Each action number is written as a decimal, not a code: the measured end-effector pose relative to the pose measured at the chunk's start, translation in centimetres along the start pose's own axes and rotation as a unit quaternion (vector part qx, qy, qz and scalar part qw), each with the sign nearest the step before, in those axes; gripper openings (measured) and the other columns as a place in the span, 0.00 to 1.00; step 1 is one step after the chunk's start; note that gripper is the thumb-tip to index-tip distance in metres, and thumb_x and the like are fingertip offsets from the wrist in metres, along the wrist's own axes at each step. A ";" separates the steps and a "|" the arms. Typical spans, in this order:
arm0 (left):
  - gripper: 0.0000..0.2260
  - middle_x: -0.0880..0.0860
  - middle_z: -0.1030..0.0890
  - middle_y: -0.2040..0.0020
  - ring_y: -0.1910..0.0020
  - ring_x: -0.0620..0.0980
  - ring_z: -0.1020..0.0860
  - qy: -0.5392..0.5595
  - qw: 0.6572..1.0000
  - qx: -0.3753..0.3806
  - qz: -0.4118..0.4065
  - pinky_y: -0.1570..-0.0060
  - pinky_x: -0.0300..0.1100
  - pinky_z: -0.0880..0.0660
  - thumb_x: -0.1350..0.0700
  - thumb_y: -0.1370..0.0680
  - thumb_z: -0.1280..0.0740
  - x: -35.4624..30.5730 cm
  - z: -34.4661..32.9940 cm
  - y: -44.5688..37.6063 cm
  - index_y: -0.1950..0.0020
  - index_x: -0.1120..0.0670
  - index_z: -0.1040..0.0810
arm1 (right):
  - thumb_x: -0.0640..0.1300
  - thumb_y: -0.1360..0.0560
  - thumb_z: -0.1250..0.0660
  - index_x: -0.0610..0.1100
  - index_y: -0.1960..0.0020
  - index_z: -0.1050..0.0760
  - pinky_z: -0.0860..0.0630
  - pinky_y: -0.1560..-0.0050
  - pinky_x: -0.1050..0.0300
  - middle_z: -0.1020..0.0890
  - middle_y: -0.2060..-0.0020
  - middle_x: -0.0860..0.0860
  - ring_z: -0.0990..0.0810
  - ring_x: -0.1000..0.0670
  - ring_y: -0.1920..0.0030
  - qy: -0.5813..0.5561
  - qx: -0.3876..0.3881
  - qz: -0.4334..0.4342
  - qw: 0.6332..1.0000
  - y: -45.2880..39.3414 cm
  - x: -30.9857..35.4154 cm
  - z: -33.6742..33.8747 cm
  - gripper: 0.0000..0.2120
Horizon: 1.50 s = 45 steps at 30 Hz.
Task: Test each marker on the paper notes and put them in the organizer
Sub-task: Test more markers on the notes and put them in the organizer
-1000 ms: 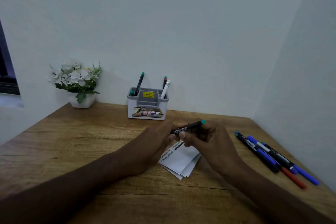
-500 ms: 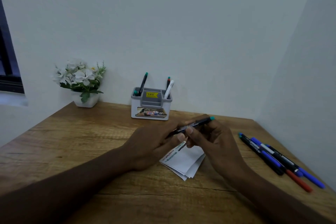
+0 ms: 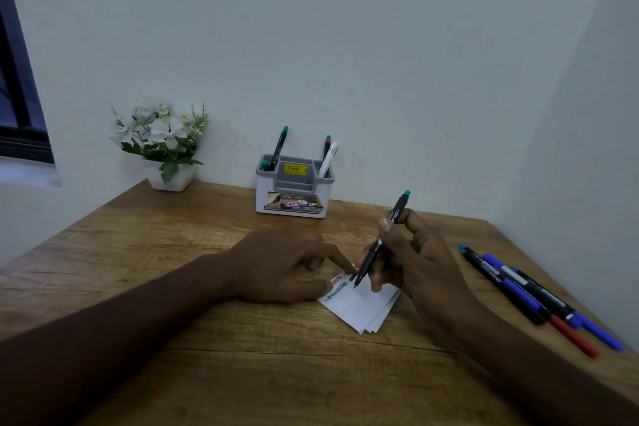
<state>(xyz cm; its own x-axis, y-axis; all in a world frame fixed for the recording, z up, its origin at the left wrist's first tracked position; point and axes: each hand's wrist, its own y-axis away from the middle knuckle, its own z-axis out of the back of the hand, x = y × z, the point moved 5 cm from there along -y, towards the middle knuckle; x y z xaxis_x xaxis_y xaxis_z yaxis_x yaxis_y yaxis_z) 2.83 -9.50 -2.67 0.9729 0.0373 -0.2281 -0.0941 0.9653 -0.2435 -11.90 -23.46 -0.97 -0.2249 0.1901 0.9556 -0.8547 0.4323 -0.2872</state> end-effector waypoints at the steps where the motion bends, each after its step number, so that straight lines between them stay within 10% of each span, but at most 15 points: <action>1: 0.15 0.39 0.24 0.52 0.50 0.39 0.26 -0.004 1.000 -0.002 0.002 0.60 0.43 0.25 0.31 0.22 0.41 0.2 0.0 0.0 0.36 0.19 0.35 | 0.62 0.23 0.31 0.47 0.41 0.25 0.14 0.64 0.55 0.10 0.57 0.39 0.15 0.47 0.69 0.003 0.001 -0.008 1.000 0.0 -0.1 0.0 0.21; 12: 0.16 0.37 0.25 0.54 0.52 0.40 0.26 -0.004 1.000 -0.024 0.010 0.61 0.45 0.26 0.29 0.21 0.39 1.4 0.0 0.2 0.34 0.25 0.30 | 0.56 0.27 0.25 0.48 0.50 0.11 0.17 0.54 0.65 0.09 0.56 0.46 0.11 0.52 0.57 0.106 0.079 -0.056 0.990 0.8 -0.7 -0.6 0.13; 18: 0.19 0.38 0.26 0.54 0.52 0.40 0.26 0.000 1.000 -0.029 0.004 0.63 0.40 0.31 0.28 0.21 0.39 1.4 0.1 0.4 0.31 0.27 0.28 | 0.35 0.26 0.22 0.50 0.55 0.12 0.13 0.44 0.50 0.09 0.53 0.52 0.11 0.52 0.49 0.227 0.101 -0.030 0.968 0.7 -0.9 -0.3 0.09; 32: 0.18 0.41 0.25 0.56 0.53 0.43 0.25 0.005 1.000 -0.028 0.012 0.62 0.44 0.28 0.30 0.21 0.36 1.3 0.0 0.2 0.31 0.28 0.27 | 0.44 0.25 0.23 0.61 0.54 0.13 0.19 0.53 0.71 0.11 0.55 0.63 0.14 0.62 0.49 0.309 0.106 0.034 0.944 0.9 -0.6 -0.5 0.10; 45: 0.19 0.39 0.25 0.56 0.52 0.40 0.26 0.011 0.999 -0.028 0.011 0.62 0.42 0.30 0.29 0.22 0.37 1.6 -0.1 0.4 0.31 0.28 0.27 | 0.47 0.24 0.23 0.61 0.53 0.13 0.16 0.51 0.64 0.11 0.54 0.64 0.15 0.63 0.47 0.313 0.111 0.020 0.943 0.5 -1.1 -0.2 0.07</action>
<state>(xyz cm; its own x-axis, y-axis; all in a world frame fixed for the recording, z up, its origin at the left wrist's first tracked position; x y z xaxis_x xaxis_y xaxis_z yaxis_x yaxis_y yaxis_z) 4.30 -9.11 -3.16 0.9653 0.0527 -0.2557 -0.1288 0.9481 -0.2907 -12.00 -23.23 -2.21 0.0021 0.7158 0.6983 -0.9438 0.2322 -0.2352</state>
